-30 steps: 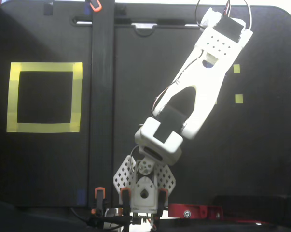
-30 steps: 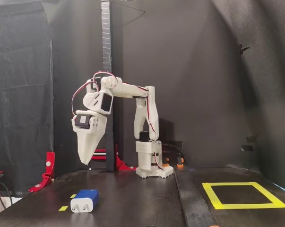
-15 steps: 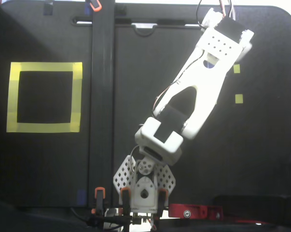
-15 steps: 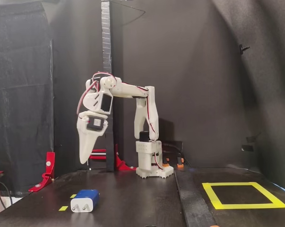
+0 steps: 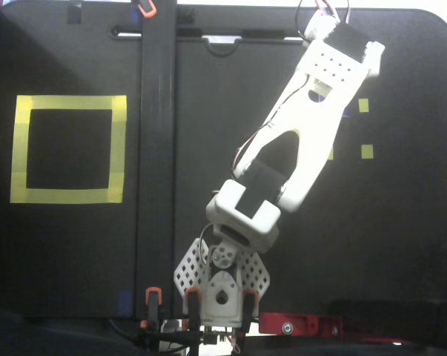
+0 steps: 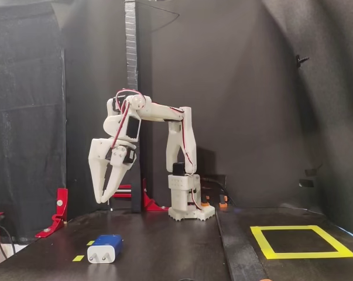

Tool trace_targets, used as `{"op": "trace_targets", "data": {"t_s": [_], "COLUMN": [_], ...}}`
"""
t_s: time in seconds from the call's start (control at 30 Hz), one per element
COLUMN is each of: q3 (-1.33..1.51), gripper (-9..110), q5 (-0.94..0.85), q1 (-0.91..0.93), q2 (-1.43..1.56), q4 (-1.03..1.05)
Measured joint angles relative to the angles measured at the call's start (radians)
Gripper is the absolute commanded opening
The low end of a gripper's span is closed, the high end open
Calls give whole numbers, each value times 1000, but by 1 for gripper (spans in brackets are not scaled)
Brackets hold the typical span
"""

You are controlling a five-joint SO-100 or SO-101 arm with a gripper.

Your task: Grasp the block and place it in the designated area.

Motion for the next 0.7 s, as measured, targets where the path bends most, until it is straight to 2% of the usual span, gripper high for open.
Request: {"op": "trace_targets", "data": {"t_s": [0.33,0.47,0.6,0.7], "q3": [0,0,0,0], "gripper": [2,10,25,28], "q5": [-15,-15,-15,-21], "q1": [5,14,14,18], "q2": [0,0,0,0], "q4": [17,17,20,20]}}
